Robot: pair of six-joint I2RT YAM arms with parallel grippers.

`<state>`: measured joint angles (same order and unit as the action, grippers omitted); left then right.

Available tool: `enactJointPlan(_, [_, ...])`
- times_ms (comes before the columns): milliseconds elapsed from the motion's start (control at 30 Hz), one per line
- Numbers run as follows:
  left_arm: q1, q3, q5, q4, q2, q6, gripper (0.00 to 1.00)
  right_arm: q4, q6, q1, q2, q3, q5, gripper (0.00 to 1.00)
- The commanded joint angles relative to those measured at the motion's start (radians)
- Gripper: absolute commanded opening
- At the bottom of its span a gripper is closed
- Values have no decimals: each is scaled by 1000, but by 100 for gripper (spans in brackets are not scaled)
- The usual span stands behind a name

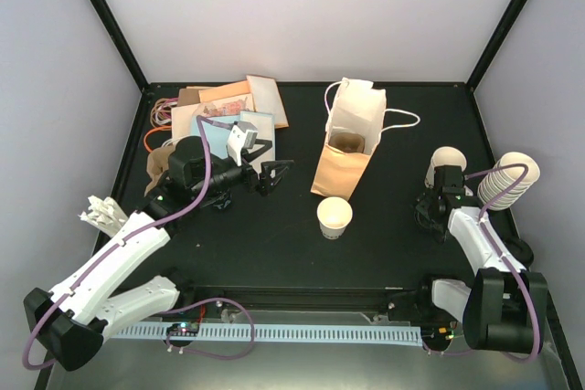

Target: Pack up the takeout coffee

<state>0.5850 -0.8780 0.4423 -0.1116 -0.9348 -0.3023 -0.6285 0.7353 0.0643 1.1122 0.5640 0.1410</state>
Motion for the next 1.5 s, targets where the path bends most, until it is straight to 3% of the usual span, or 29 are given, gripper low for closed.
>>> enactJointPlan(0, [7,2,18,21,20,18,99,25,-5,4,6,-6,24,80])
enactJointPlan(533, [7,27,48,53,15,22,99,-132,5,-37,-111,56,-89,77])
enactJointPlan(1167, [8,55,95,71,-12,-24,99,-418,11,-351,-245,250,-338,77])
enactJointPlan(1467, [6,58,155,0,-99,-91,99,-409,20,-574,-118,404,-383,77])
